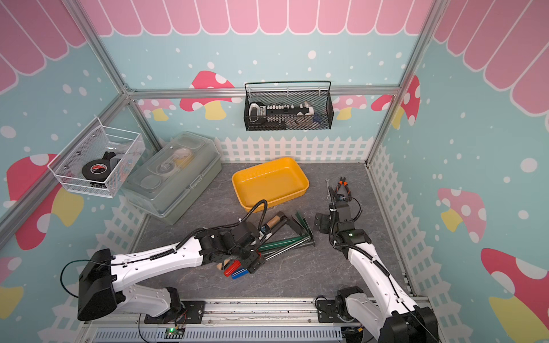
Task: Put the small hoe into the storage box
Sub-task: Pick up the hoe from the center of the board.
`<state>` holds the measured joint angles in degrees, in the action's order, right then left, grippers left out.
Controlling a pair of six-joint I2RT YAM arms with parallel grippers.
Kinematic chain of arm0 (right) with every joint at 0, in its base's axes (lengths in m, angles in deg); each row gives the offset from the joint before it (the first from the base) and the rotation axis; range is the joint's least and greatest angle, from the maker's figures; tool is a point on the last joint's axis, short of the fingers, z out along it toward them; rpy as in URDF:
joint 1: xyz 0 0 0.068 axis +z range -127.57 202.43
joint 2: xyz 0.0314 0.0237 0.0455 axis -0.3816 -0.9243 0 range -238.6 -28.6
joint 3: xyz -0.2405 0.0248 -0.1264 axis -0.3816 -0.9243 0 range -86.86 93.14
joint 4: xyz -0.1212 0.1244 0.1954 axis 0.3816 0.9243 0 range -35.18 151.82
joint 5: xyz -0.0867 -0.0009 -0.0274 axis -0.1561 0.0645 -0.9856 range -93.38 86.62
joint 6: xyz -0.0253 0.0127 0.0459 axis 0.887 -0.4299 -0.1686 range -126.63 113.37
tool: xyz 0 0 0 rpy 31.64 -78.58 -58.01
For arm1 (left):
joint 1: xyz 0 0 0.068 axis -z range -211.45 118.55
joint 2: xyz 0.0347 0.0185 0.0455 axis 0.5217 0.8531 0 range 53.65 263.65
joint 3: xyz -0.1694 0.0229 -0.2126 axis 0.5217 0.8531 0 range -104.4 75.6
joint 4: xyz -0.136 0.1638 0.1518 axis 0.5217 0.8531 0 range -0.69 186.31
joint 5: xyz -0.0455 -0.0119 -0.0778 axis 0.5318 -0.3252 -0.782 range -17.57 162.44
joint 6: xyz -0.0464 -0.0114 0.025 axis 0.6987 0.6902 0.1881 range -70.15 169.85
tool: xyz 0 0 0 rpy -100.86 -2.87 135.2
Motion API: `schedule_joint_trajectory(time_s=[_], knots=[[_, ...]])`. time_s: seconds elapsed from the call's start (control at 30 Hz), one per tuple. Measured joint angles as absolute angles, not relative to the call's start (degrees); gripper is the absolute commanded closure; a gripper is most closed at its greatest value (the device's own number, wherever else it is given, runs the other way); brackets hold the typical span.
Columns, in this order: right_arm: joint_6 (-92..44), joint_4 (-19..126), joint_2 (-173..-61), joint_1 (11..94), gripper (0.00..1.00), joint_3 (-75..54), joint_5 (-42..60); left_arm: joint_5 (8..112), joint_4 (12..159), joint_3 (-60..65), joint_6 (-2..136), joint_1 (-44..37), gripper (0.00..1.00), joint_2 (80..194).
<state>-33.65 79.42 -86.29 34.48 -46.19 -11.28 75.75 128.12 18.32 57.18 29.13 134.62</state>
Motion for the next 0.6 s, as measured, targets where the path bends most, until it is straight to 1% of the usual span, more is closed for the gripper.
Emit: schedule_joint_trajectory(time_s=[0.13,0.3,0.6], knots=[[-33.79,81.43,-87.2,34.51,0.01,-44.4,-11.21,73.84,128.14,17.43,57.81,30.68,0.11,137.94],[-33.94,84.23,-89.24,34.59,0.01,-42.85,-11.28,71.79,127.66,16.09,58.73,31.8,0.12,142.45],[-33.92,86.48,-89.28,34.88,0.01,-41.73,-11.37,70.11,127.04,16.09,59.17,31.8,0.14,145.79]])
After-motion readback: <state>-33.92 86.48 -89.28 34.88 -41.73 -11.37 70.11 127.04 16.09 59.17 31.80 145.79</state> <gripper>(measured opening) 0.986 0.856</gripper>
